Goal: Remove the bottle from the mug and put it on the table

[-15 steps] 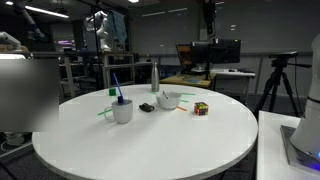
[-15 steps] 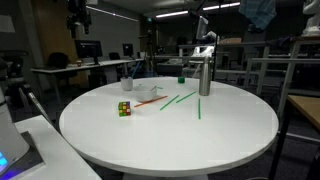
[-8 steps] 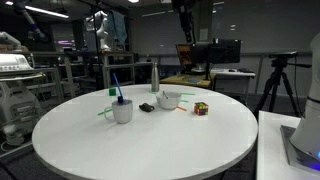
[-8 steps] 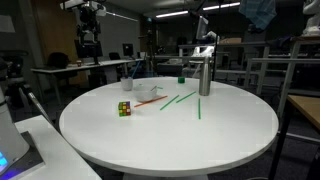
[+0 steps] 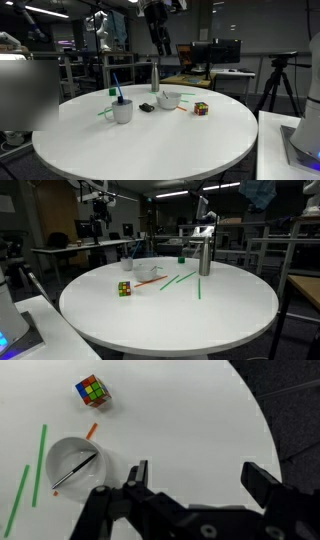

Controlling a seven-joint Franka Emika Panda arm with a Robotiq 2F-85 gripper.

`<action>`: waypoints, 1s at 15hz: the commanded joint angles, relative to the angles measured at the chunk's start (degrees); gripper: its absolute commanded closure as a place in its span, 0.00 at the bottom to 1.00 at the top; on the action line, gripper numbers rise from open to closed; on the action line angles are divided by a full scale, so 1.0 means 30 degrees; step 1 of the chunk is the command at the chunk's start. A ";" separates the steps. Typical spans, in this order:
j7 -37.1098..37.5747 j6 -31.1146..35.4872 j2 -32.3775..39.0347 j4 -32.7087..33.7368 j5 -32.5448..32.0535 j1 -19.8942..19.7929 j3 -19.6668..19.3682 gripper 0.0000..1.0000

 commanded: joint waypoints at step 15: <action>0.1840 0.5630 0.6245 0.6373 -0.1375 0.1035 -0.1321 0.00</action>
